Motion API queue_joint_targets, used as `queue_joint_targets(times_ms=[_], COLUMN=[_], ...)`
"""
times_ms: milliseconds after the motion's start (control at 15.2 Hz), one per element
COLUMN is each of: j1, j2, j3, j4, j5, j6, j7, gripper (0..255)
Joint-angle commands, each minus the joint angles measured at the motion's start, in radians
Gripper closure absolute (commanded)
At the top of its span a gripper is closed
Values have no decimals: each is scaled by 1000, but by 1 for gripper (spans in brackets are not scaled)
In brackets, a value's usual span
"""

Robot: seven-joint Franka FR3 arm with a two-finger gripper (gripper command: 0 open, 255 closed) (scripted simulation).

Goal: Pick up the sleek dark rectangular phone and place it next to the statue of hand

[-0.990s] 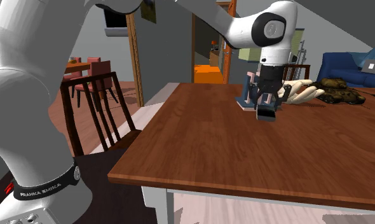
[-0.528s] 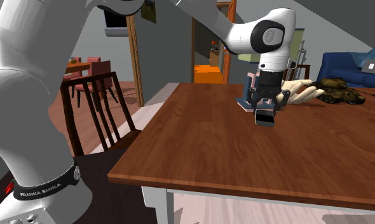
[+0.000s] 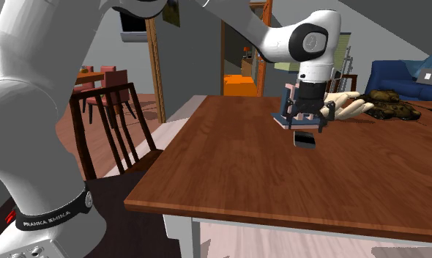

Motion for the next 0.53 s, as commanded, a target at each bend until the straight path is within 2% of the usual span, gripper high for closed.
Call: queue_joint_targets(times_ms=[0, 198, 462], j1=[2, 3, 3], j2=[-13, -40, -40], j3=[1, -1, -1], j4=[9, 61, 61], j5=[-1, -5, -5], j6=[-26, -105, -105], j7=[-1, 1, 1], gripper=[0, 0, 0])
